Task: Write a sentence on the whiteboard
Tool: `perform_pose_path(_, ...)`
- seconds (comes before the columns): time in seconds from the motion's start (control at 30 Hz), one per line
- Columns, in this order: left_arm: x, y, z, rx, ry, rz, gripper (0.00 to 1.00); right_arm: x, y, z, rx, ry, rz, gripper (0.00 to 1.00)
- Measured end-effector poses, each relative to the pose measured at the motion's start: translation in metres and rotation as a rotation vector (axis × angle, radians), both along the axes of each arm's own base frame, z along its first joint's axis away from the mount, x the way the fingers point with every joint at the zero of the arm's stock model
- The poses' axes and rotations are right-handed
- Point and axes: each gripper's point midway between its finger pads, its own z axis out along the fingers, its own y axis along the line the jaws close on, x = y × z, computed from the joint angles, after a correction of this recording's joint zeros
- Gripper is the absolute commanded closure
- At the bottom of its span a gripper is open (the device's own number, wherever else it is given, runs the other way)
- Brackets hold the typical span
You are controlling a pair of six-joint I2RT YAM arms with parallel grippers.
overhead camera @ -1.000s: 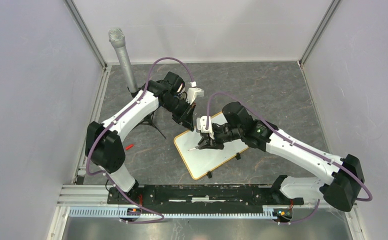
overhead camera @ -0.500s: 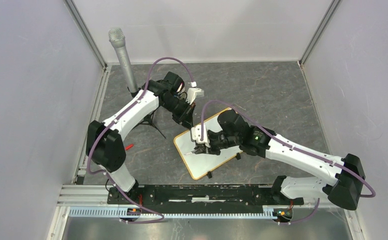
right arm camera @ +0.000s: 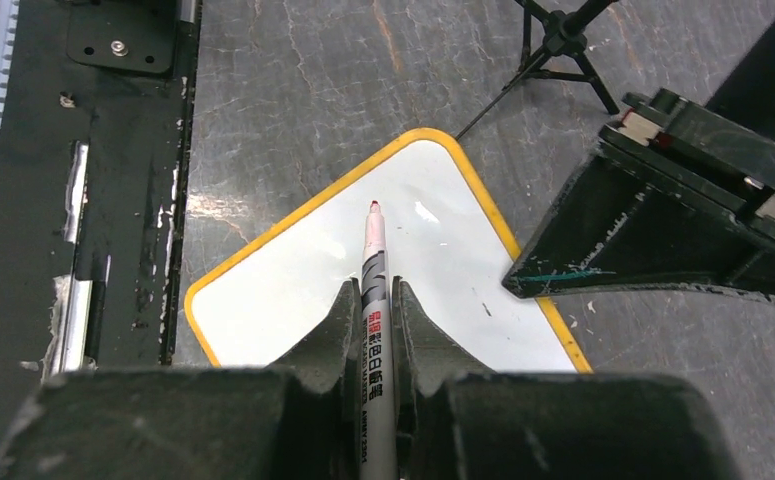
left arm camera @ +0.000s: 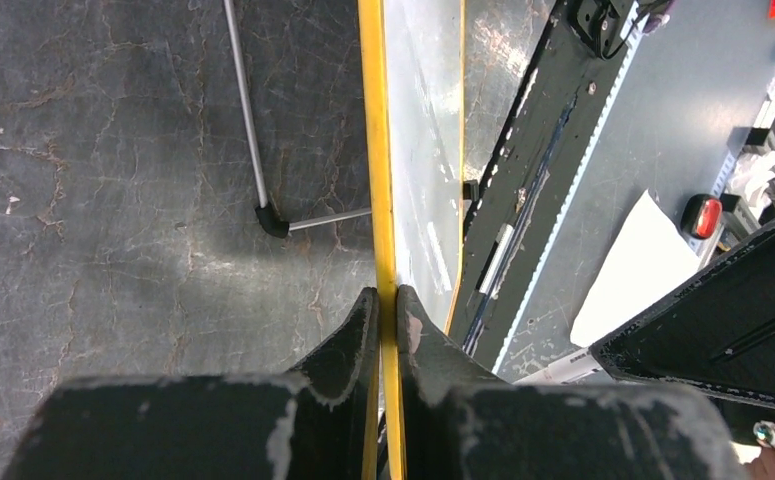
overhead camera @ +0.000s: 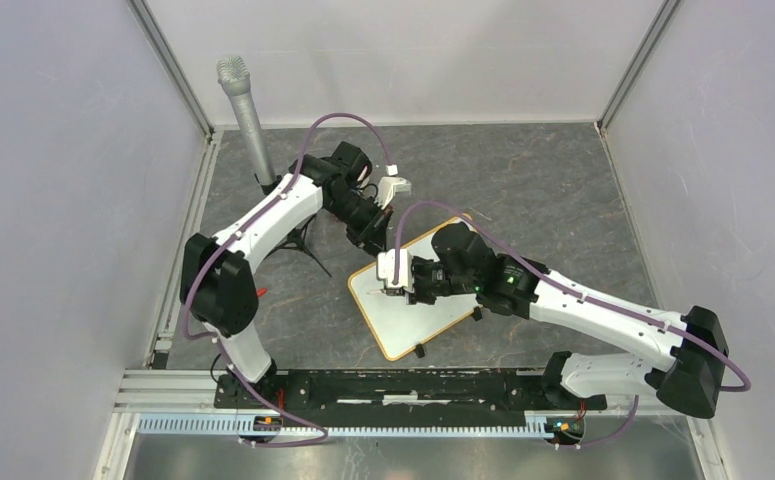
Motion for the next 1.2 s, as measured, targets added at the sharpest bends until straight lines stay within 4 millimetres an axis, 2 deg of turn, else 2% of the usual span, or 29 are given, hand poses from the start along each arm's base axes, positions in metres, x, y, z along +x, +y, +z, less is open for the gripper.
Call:
perform_pose_path(0.33,0.002,-0.006,-0.001,0.029,0.061,-0.072,0.96,-0.009,-0.003,-0.002,-0.010,0.017,0.043,1.00)
perform_pose_path(0.53,0.001,-0.015,0.001,0.055,0.009,-0.130,0.66,-0.003,-0.007,0.002,-0.011,-0.010,0.011,1.00)
perform_pose_path(0.63,-0.006,-0.011,0.000,0.080,0.021,-0.148,0.55,0.002,-0.011,0.004,-0.009,-0.020,-0.009,1.00)
perform_pose_path(0.73,-0.010,-0.006,-0.002,0.091,0.047,-0.145,0.51,0.004,-0.015,0.006,-0.009,-0.021,-0.017,1.00)
perform_pose_path(0.83,-0.012,0.008,-0.012,0.105,0.090,-0.113,0.52,0.005,-0.019,0.009,-0.005,-0.024,-0.023,1.00)
perform_pose_path(0.97,-0.019,0.023,-0.018,0.116,0.123,-0.083,0.63,0.008,-0.022,0.012,0.000,-0.028,-0.035,1.00)
perform_pose_path(1.2,-0.022,0.019,-0.011,0.087,0.113,-0.091,0.83,0.012,-0.024,0.012,-0.001,-0.027,-0.047,1.00)
